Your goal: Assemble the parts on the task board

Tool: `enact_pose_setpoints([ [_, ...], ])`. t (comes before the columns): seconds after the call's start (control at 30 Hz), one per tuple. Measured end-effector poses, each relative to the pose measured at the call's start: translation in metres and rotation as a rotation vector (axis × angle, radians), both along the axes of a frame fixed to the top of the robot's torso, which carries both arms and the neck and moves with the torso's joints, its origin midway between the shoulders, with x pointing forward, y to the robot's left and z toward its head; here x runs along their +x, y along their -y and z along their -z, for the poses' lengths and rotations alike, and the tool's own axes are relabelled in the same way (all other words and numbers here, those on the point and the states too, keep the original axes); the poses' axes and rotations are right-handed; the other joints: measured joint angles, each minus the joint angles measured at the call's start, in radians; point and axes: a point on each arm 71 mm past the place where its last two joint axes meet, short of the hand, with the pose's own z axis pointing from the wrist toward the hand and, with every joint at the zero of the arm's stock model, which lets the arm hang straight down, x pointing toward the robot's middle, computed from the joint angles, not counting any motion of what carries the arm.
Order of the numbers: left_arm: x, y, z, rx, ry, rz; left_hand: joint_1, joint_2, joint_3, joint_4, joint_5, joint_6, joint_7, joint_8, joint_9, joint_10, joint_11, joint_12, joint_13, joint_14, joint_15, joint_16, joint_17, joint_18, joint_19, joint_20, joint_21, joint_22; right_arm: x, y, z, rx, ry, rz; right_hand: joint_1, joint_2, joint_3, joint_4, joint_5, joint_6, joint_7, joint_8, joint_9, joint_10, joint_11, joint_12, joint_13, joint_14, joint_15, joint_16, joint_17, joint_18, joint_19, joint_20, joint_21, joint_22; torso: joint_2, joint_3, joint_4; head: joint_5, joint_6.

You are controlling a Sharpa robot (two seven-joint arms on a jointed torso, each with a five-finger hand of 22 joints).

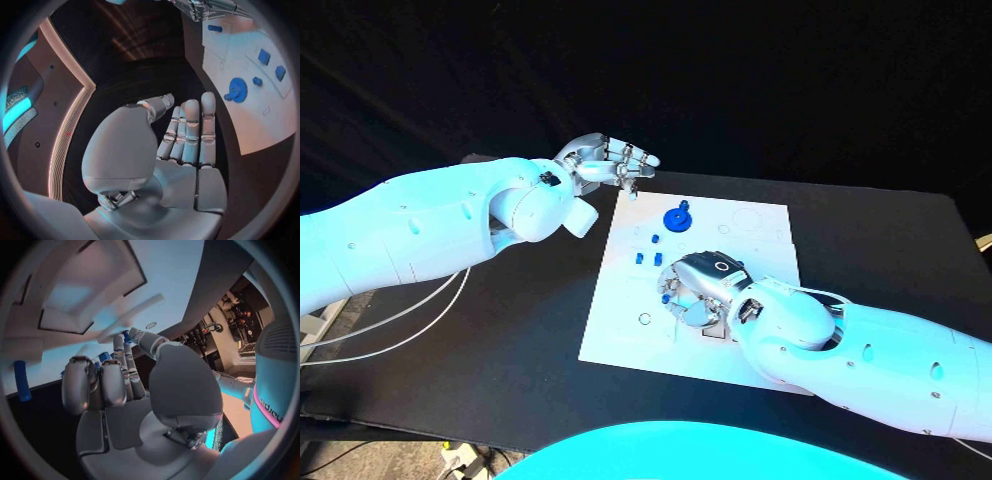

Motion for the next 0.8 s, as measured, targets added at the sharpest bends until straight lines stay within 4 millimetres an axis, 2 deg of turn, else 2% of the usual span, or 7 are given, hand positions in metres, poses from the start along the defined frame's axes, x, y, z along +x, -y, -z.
enact_pose_setpoints([
  [0.2,0.0,-0.001,0.0,0.004,-0.002,0.0,0.0,0.0,0.0,0.0,0.0,0.0,0.0,0.0,0.0,0.0,0.0,0.0,0.0,0.0,0.0,0.0,0.0,0.0,0.0,0.0,0.0,0.0,-0.001,0.006,-0.002,0.023,0.006,0.013,0.002,-0.01,-0.004,0.004,0.004,-0.018,0.001,-0.012,0.0,-0.034,0.004,0.0,-0.006,-0.004,0.004,-0.01,-0.017,0.0,-0.007,0.007,-0.026,-0.027,0.0,0.0005,0.0,-0.002,0.003],
  [0.4,0.0,-0.002,0.001,0.007,-0.004,-0.001,0.0,0.0,0.0,0.0,0.0,0.0,0.0,0.0,0.0,0.0,0.0,0.0,0.0,0.0,0.0,0.0,0.0,0.0,0.0,0.0,0.0,0.0,-0.005,0.021,-0.011,0.047,0.017,0.03,0.003,-0.011,-0.007,0.007,0.004,-0.018,0.001,-0.015,0.0,-0.037,0.004,0.0,-0.007,0.0,0.007,-0.01,-0.017,0.0,-0.007,0.007,-0.028,-0.029,0.0,0.0007,-0.0004,-0.007,0.007],
  [0.53,0.0,-0.003,0.001,0.009,-0.004,-0.002,0.0,0.0,0.0,0.0,0.0,0.0,0.0,0.0,0.0,0.0,0.0,0.0,0.0,0.0,0.0,0.0,0.0,0.0,0.0,0.0,0.0,0.0,0.001,0.04,-0.026,0.054,0.043,0.062,0.003,-0.011,-0.007,0.007,0.004,-0.018,0.001,-0.015,0.0,-0.037,0.004,0.0,-0.007,0.0,0.007,-0.01,-0.017,0.0,-0.007,0.007,-0.028,-0.026,-0.001,0.0007,-0.0012,-0.015,0.015],
  [0.7,0.0,-0.004,0.001,0.011,-0.005,-0.004,0.0,0.0,0.0,0.0,0.0,0.0,0.0,0.0,0.0,0.0,0.0,0.0,0.0,0.0,0.0,0.0,0.0,0.0,0.0,0.0,0.0,-0.001,0.018,0.067,-0.046,0.051,0.067,0.125,0.003,-0.011,-0.007,0.007,0.008,-0.019,0.001,-0.015,0.0,-0.037,0.004,0.004,-0.007,0.0,0.007,-0.01,-0.017,0.0,-0.007,0.007,-0.028,-0.022,-0.001,0.0006,-0.0032,-0.026,0.024],
  [0.8,0.0,-0.004,0.001,0.012,-0.005,-0.004,0.0,0.0,0.0,0.0,0.0,0.0,0.0,0.0,0.0,0.0,0.0,0.0,0.0,0.0,0.0,0.0,0.0,0.0,0.0,0.0,0.0,-0.001,0.028,0.084,-0.058,0.052,0.066,0.166,0.007,-0.015,-0.023,0.005,0.008,-0.045,0.012,-0.034,-0.003,-0.077,0.012,0.004,-0.016,0.0,0.011,-0.01,-0.012,0.0,-0.01,0.01,-0.047,-0.043,-0.001,0.0006,-0.0032,-0.038,0.031],
])
